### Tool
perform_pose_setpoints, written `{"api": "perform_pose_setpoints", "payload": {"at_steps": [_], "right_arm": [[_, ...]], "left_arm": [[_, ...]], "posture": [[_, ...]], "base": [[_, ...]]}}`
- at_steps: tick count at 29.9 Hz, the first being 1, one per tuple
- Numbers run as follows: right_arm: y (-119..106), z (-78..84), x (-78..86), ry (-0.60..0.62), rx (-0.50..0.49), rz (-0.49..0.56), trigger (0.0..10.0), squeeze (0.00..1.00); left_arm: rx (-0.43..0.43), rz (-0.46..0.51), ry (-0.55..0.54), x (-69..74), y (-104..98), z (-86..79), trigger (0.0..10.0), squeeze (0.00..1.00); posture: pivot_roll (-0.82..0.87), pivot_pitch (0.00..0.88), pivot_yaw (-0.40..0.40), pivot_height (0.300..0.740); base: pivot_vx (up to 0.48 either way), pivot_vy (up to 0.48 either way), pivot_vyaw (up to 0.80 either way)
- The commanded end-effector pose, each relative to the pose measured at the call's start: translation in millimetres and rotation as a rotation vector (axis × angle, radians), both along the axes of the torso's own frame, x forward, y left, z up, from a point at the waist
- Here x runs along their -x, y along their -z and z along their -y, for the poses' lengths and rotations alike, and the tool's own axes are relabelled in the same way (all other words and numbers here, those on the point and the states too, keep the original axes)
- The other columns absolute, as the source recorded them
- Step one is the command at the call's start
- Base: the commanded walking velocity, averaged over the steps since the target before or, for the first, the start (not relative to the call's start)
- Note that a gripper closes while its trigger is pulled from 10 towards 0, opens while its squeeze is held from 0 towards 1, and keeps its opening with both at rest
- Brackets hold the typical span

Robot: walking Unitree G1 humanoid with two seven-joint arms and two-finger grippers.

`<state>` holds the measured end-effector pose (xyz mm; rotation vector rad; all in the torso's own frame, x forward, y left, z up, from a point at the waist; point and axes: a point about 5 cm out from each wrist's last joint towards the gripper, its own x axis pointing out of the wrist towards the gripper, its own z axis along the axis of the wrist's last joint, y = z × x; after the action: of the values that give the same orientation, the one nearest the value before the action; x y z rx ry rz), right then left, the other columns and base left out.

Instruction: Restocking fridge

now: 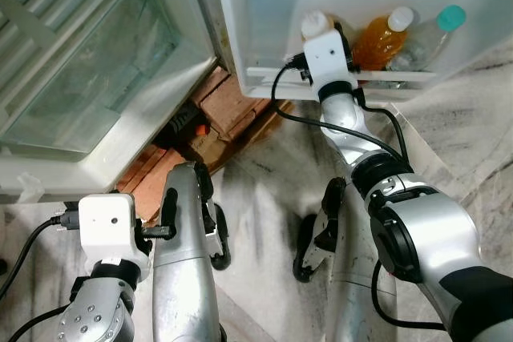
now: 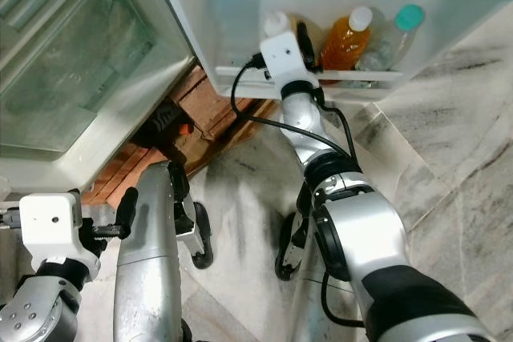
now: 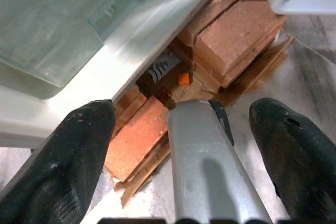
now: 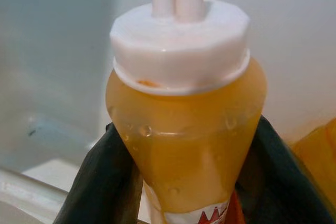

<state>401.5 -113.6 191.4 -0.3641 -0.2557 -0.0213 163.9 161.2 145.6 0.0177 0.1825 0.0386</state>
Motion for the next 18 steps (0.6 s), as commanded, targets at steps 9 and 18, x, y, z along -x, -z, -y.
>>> {"api": "perform_pose_setpoints", "payload": {"at_steps": [9, 18], "right_arm": [[49, 36.0, 12.1, 0.162, -0.172, -0.191, 10.0, 1.00], [13, 32.5, 1.0, 0.153, -0.155, -0.069, 10.0, 1.00]], "left_arm": [[-0.007, -0.019, 0.005, -7.3, 6, -2.0, 10.0, 0.00], [-0.010, 0.018, 0.029, -24.8, 8, 0.2, 10.0, 0.00]], "posture": [[0.25, 0.513, 0.053, 0.545], [0.23, 0.438, 0.049, 0.545]], "base": [[0.000, 0.000, 0.00], [0.000, 0.000, 0.00]]}}
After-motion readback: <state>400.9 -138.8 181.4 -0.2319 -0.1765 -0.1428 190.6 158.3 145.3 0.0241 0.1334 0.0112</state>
